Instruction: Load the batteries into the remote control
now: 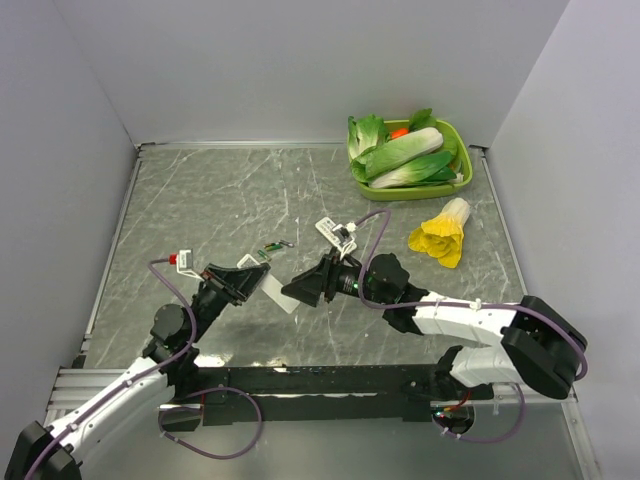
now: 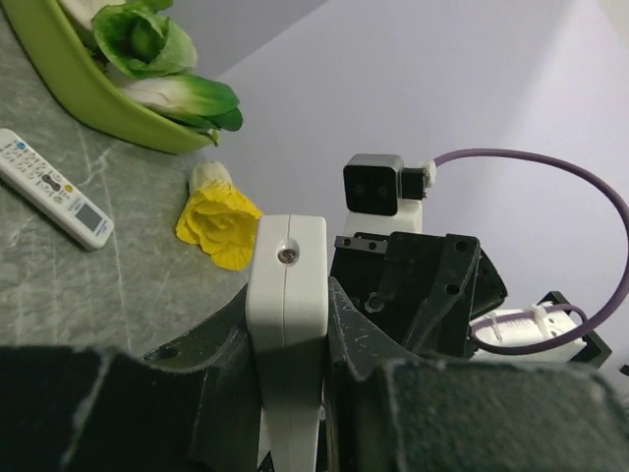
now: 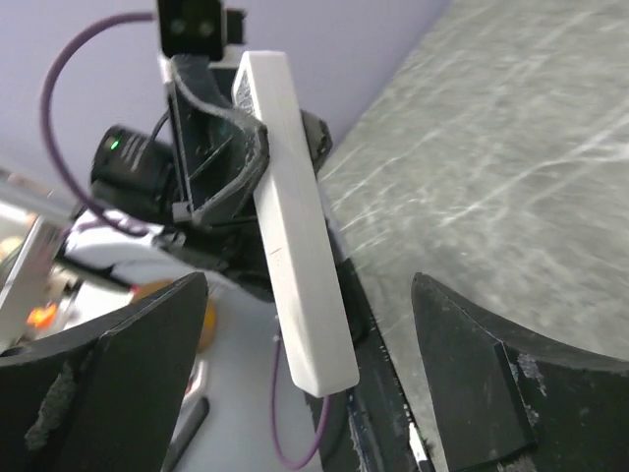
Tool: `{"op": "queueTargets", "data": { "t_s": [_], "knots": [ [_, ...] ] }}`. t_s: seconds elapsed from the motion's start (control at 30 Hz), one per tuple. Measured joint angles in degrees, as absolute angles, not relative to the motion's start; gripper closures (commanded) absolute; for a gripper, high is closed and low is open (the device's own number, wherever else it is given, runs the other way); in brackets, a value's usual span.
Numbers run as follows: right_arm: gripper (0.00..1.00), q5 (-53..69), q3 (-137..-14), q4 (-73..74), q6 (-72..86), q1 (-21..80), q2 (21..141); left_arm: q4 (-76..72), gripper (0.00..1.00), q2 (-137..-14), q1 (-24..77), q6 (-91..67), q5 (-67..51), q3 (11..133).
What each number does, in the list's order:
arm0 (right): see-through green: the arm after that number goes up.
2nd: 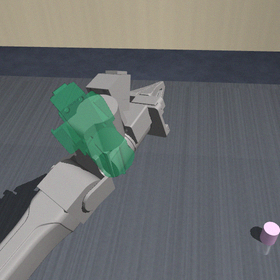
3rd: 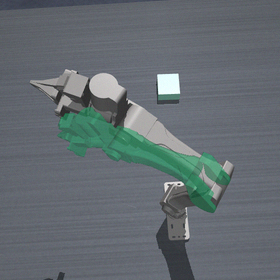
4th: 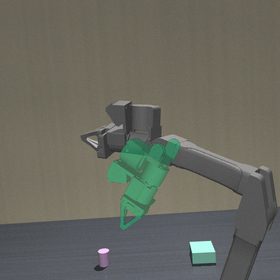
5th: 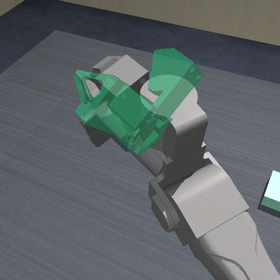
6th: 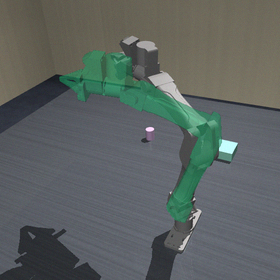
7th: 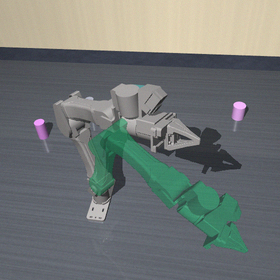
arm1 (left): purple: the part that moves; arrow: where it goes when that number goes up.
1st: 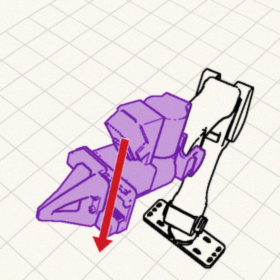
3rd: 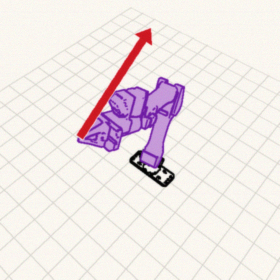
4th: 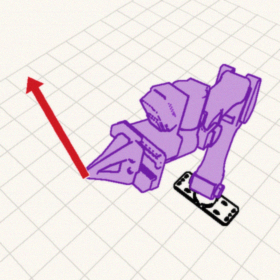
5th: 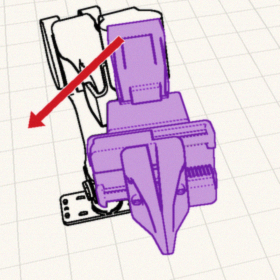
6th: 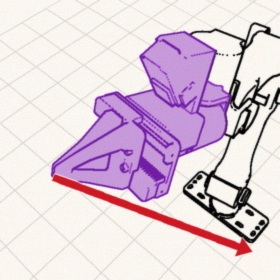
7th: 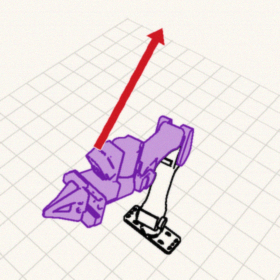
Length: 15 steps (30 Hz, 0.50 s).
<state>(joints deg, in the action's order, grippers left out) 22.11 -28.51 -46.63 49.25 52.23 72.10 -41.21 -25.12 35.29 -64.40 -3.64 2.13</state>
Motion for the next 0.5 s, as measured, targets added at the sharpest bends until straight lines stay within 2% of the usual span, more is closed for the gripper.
{"op": "queueTargets", "data": {
  "t_s": [0.2, 0.5],
  "knots": [
    [0.06, 13.0, -28.5, -41.3, 50.4, 53.9, 71.7, -42.4, 0.98, -26.6, 35.3, -64.4, 0.8, 1.9],
    [0.06, 7.3, -30.4, -40.3, 53.4, 56.6, 79.7, -42.1, 0.98, -30.3, 35.3, -63.7, 8.2, 1.9]
  ]
}}
